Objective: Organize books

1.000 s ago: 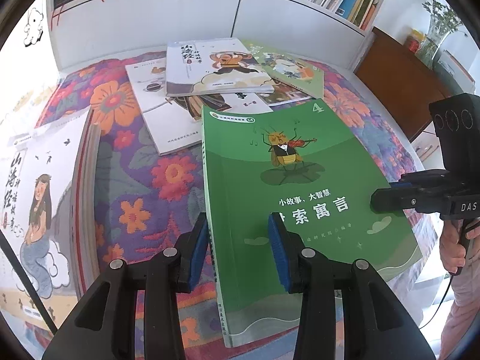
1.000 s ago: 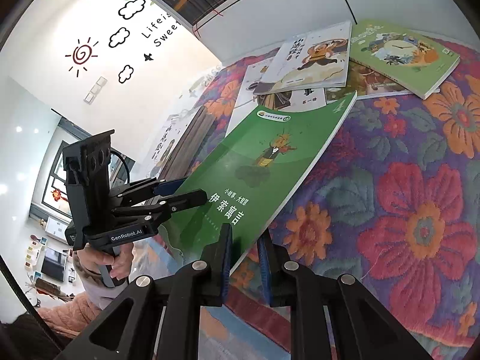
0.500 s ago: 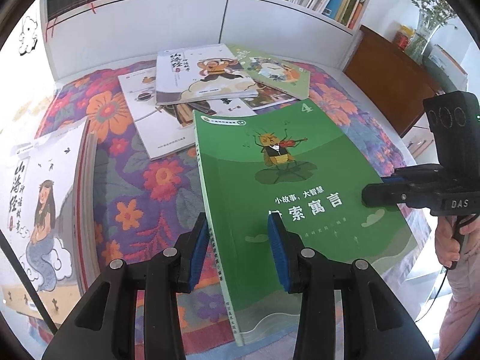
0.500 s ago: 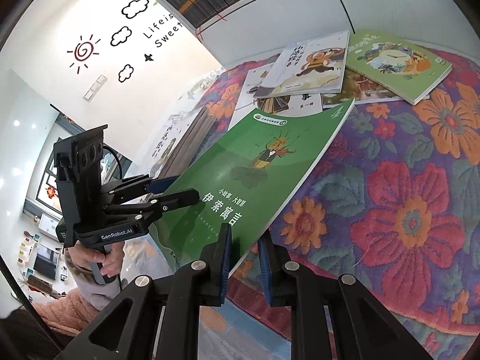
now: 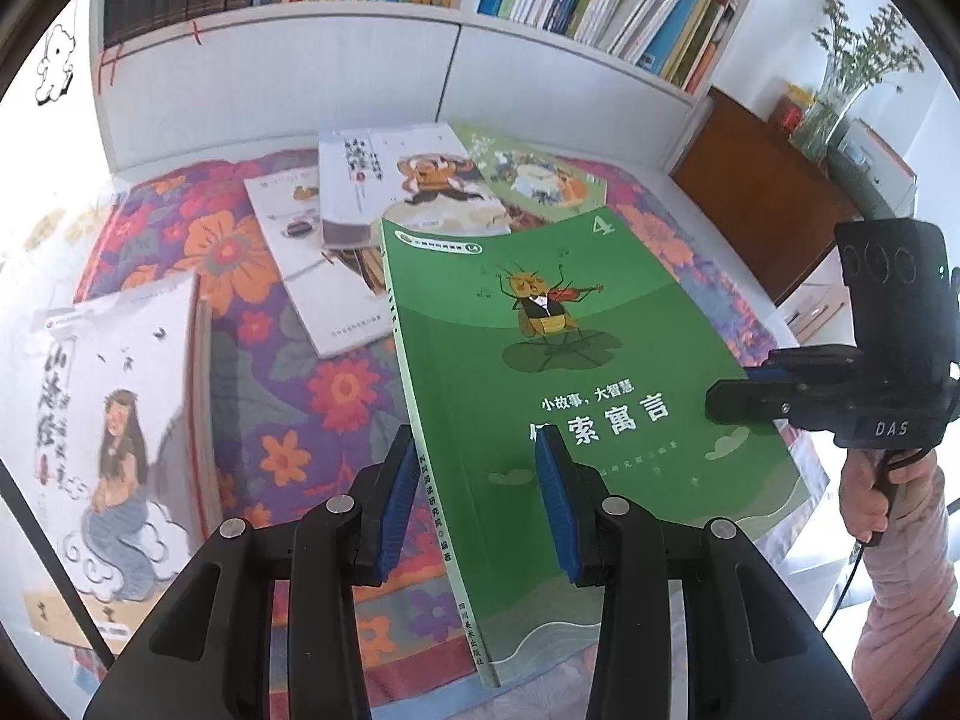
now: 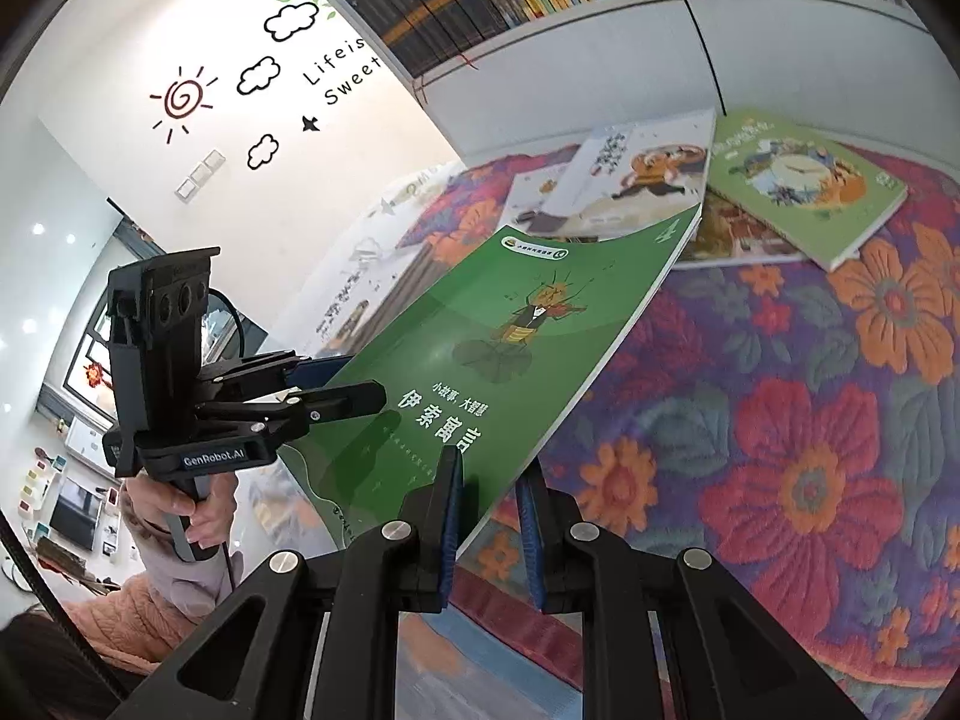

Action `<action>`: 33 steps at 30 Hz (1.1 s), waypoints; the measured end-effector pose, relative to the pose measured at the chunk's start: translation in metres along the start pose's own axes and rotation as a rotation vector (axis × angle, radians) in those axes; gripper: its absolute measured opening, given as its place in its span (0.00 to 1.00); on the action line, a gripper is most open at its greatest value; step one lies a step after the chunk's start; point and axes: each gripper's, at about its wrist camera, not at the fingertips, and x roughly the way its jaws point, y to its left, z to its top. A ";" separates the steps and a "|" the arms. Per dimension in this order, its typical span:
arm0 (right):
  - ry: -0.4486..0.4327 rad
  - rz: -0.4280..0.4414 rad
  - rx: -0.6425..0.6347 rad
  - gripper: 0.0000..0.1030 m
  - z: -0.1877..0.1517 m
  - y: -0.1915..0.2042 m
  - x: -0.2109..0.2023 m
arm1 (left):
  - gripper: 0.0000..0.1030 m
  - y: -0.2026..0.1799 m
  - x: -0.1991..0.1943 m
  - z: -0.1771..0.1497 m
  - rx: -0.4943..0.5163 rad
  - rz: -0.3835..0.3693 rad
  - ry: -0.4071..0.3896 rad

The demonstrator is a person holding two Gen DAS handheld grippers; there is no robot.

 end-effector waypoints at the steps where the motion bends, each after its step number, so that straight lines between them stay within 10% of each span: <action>1: -0.002 -0.001 -0.005 0.16 0.002 0.003 0.000 | 0.35 0.001 -0.003 0.001 0.000 0.004 -0.006; 18: -0.044 0.045 -0.141 0.17 0.053 0.082 0.033 | 0.35 0.081 -0.090 0.018 -0.099 -0.027 -0.149; 33: 0.005 0.070 -0.284 0.19 0.084 0.176 0.121 | 0.35 0.178 -0.122 -0.016 -0.206 0.107 -0.190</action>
